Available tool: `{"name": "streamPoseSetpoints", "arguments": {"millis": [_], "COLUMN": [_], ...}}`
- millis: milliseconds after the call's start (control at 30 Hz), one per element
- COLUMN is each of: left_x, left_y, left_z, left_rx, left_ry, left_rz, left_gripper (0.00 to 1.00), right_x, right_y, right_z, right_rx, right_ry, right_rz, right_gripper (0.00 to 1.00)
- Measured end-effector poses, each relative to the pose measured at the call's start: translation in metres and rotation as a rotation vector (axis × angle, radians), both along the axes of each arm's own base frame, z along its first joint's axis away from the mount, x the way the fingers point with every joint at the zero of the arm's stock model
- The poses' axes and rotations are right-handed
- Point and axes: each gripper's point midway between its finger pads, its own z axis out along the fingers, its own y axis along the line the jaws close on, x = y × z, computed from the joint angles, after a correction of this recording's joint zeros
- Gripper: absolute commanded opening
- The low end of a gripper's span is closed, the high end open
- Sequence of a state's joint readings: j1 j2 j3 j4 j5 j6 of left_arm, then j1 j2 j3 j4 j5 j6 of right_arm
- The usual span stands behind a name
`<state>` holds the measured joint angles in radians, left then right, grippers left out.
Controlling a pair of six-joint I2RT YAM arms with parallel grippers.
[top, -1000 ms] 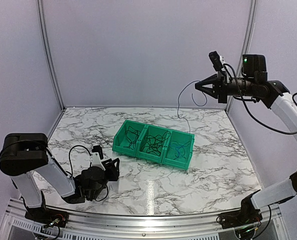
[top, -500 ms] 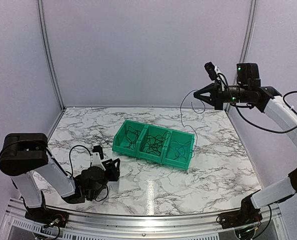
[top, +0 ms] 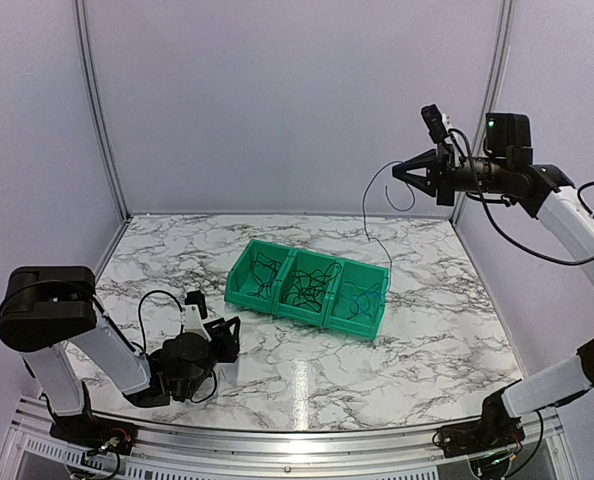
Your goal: Untangle the cables
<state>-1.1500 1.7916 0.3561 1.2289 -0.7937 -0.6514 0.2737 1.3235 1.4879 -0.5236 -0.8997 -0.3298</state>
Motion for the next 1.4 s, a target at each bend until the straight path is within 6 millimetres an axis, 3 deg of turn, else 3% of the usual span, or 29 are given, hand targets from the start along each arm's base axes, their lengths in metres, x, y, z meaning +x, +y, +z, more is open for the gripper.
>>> {"name": "streamPoseSetpoints", "arguments": {"millis": [333,500,633,767,933,1400], "left_x": [0.000,0.000,0.000,0.000,0.000,0.000], "left_y": [0.000,-0.001,-0.001,-0.001,-0.001,-0.002], "left_z": [0.000,0.000,0.000,0.000,0.003,0.003], "left_rx": [0.000,-0.001,-0.001,-0.001,-0.009,-0.010], "left_ry": [0.000,0.001,0.002,0.002,-0.002,-0.002], "left_rz": [-0.001,-0.004,-0.007,-0.007,-0.007,-0.007], "left_gripper": [0.41,0.41,0.41,0.41,0.41,0.41], "right_x": [-0.002,0.006,0.024,0.044,0.048,0.048], "right_y": [0.000,0.002,0.006,0.009,0.006,-0.009], "right_z": [0.004,-0.016,-0.054,-0.118,-0.176,-0.267], "right_rx": [0.010,-0.003,-0.039,-0.102,-0.168,-0.355], "right_ry": [-0.017,0.008,0.067,0.188,0.295,0.409], "right_rz": [0.006,0.006,-0.002,-0.006,-0.018,-0.066], "right_gripper": [0.00,0.00,0.00,0.00,0.00,0.00]}}
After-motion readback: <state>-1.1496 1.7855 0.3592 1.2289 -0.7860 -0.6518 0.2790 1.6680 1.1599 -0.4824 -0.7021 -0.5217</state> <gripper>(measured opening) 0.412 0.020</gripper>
